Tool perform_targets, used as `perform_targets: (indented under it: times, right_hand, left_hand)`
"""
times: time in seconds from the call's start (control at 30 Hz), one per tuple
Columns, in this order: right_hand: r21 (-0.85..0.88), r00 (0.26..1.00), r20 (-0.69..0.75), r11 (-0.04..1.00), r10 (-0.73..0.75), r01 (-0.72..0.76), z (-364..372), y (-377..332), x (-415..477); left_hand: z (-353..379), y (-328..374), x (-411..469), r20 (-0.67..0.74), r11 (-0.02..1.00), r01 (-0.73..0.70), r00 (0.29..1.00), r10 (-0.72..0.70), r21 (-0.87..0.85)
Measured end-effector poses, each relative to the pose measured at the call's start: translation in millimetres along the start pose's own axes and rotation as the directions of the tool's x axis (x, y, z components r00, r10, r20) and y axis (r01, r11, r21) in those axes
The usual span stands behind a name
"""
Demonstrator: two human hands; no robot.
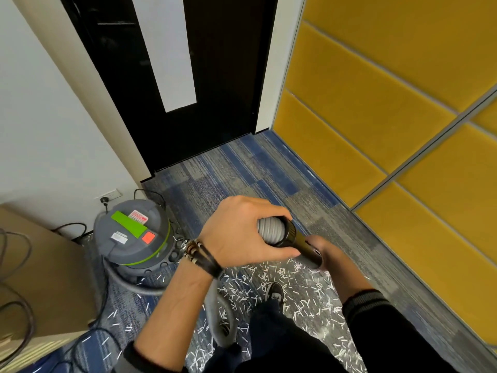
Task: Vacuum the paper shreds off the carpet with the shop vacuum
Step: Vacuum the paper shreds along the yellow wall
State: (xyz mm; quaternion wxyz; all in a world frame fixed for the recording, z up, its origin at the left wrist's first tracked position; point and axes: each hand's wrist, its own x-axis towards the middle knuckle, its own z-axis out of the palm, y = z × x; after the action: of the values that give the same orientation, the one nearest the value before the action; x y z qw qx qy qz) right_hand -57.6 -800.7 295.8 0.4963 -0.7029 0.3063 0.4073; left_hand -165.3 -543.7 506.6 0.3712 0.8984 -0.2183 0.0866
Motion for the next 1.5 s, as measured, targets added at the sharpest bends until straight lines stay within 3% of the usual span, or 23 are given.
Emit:
perform_targets:
  times: [0.13,0.27,0.4,0.53,0.7,0.93,1.07,1.33,1.5]
  right_hand:
    - [0.095,0.996,-0.09,0.995,0.027,-0.018,-7,1,10]
    - [0.036,0.987,-0.154,0.999,0.041,-0.036,0,6,22]
    - [-0.008,0.994,-0.085,0.997,0.071,-0.072,28,12,25]
    - [0.058,0.997,0.025,0.995,0.078,-0.08,44,10,48]
    - [0.035,0.999,-0.029,0.999,0.017,-0.016,36,-14,6]
    - [0.037,0.984,-0.161,0.997,0.076,-0.071,-17,1,26]
    - [-0.087,0.992,-0.099,0.992,0.084,-0.092,17,-9,35]
    - [0.001,0.995,0.035,0.996,0.094,-0.094,76,-14,18]
    - [0.066,0.993,-0.024,0.991,0.118,-0.117,62,23,21]
  left_hand:
    - [15,-5,-1,0.057,0.999,0.023,0.998,-0.024,0.027]
    - [36,-20,-5,0.149,0.992,0.113,0.982,-0.119,0.047]
    - [22,-23,-13,0.137,0.992,0.1,0.985,-0.109,0.072]
    - [-1,-26,-20,0.054,0.996,0.083,0.995,-0.084,0.022]
    - [2,-25,-14,-0.047,0.992,0.104,0.993,-0.107,-0.078]
    - [46,-27,-5,0.049,0.984,0.16,0.986,-0.157,-0.076]
    - [35,-33,-17,0.031,0.979,0.199,0.98,-0.198,-0.031]
    - [-4,-48,-43,0.015,0.978,0.205,0.979,-0.205,-0.029]
    - [5,-45,-43,0.092,0.98,0.173,0.982,-0.164,-0.098]
